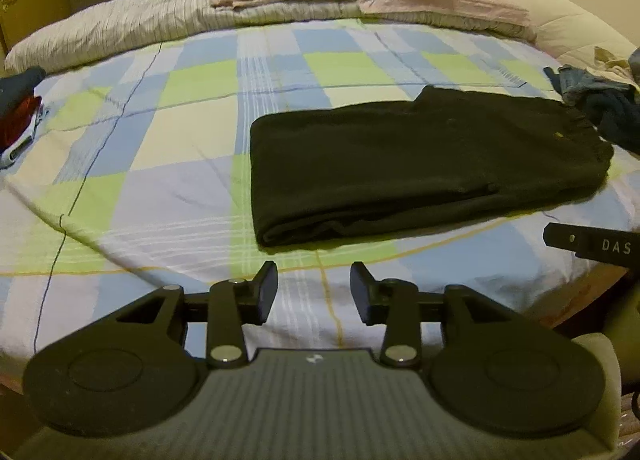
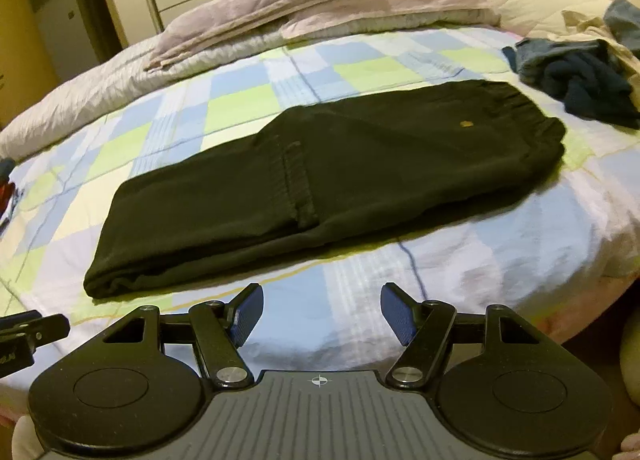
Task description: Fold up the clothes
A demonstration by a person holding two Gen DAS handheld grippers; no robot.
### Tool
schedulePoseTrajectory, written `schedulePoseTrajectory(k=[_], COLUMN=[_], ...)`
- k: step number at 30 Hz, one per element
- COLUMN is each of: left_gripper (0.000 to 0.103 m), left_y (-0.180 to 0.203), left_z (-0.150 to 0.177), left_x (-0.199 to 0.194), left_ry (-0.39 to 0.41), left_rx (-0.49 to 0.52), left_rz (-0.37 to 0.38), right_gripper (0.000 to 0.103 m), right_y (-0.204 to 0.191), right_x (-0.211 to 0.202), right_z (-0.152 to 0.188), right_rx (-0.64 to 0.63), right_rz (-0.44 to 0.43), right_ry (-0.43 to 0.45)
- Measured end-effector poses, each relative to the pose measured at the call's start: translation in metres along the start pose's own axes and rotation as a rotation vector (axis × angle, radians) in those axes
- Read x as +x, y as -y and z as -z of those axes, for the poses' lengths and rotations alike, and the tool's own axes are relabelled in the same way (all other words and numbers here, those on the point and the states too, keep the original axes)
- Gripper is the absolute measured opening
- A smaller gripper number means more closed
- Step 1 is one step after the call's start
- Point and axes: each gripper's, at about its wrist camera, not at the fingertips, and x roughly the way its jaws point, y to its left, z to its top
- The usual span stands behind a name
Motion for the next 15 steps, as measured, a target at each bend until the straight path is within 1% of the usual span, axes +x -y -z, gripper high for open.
schedulePoseTrajectory(k=[7,10,15], left_gripper=[0.036,0.039,0.039], left_y=[0.016,0.024,0.032], left_z=[0.002,0.002,0.000], left_x=[-0.017,-0.024,-0.026], left_ry=[0.024,0.038,0.044], left_rx=[0.035,0.056,0.079], left_rz=[0.008,0.019,0.036], right_gripper=[0.068,0.068,0.068], right_y=[0.015,0.023,0.037], right_x=[-0.023,-0.031,-0.037], right_z=[0.004,0.004,0.004], right_rx=[0.022,0.033,0.058], right_rz=[0.021,0.032,0.054], right_ry=[0.024,0.033,0.037])
